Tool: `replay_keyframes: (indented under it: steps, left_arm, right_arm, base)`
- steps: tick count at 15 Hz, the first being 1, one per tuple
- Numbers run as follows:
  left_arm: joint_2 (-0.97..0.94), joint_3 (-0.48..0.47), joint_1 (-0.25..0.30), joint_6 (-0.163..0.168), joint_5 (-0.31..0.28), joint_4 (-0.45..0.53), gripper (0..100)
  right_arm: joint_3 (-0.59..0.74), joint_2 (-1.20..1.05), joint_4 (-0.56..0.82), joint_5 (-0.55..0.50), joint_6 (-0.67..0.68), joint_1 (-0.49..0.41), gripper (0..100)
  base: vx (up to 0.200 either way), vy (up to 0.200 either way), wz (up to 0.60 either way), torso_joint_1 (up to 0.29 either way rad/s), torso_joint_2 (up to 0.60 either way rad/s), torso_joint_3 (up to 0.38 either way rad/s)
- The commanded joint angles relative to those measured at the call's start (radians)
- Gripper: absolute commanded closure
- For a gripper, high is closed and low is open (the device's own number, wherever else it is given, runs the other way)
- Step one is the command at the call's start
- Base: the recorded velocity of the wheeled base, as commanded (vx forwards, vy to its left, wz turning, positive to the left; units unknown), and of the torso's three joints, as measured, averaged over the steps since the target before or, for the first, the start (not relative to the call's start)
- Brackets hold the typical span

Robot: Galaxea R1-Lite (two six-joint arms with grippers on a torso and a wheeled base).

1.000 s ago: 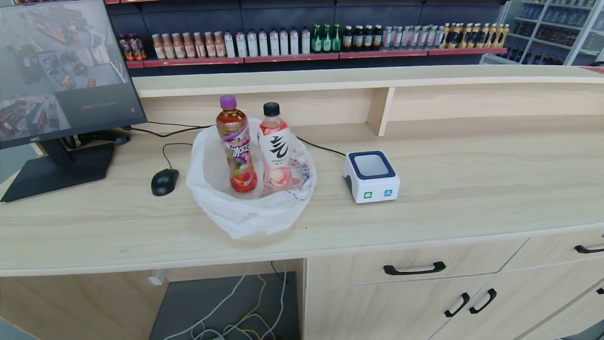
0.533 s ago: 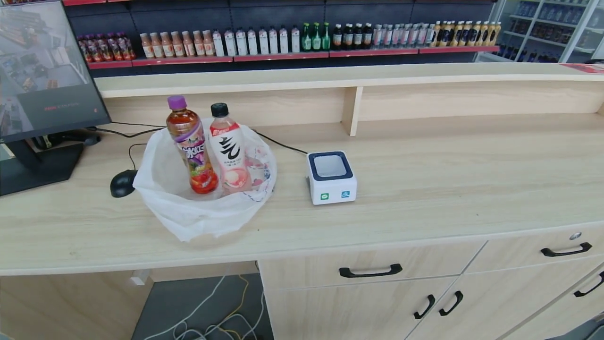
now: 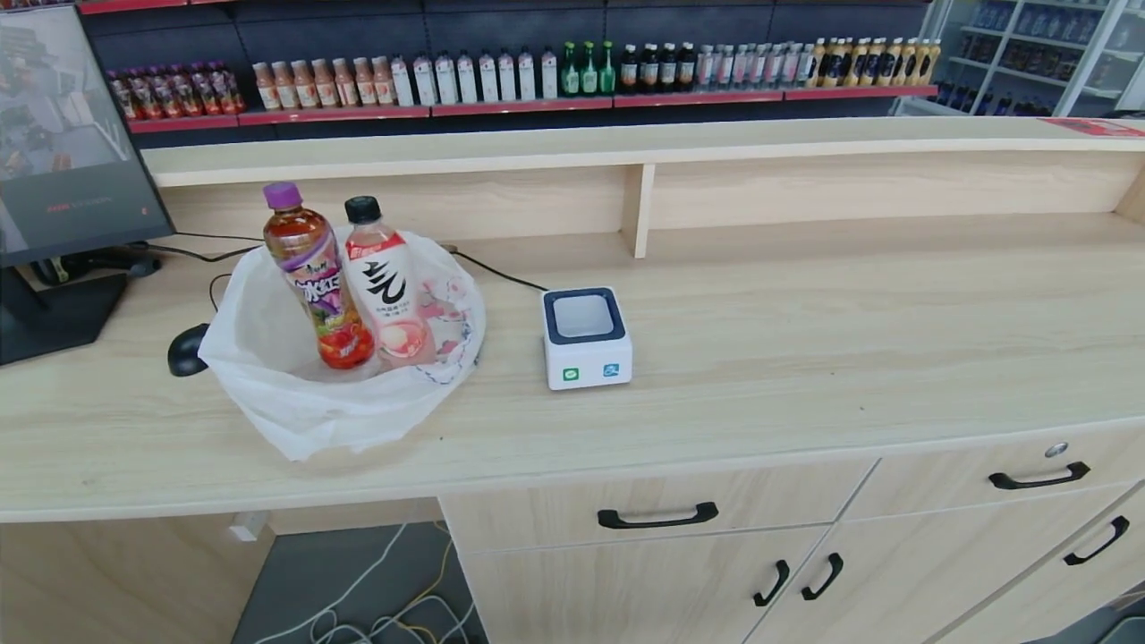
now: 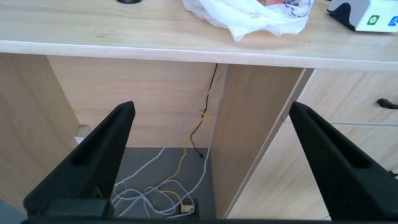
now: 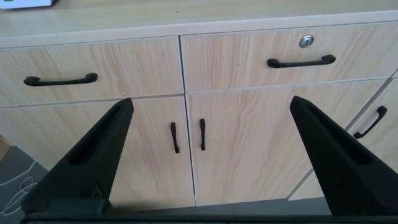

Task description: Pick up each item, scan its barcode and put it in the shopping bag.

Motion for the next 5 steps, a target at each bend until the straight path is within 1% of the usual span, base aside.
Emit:
replay_keyframes:
  steps: [1,5]
  left_arm:
    - [0.000,0.000,0.000,0.001,0.001,0.000,0]
    - [0.000,0.000,0.000,0.000,0.001,0.000,0]
  right_arm:
    - [0.000,0.001,0.000,0.000,-0.001,0.000,0]
    - [0.000,0.003,0.000,0.000,-0.003,0.000,0]
  base:
    - [0.000,0.000,0.00,0.000,0.00,0.000]
    - [0.000,0.000,0.00,0.000,0.00,0.000]
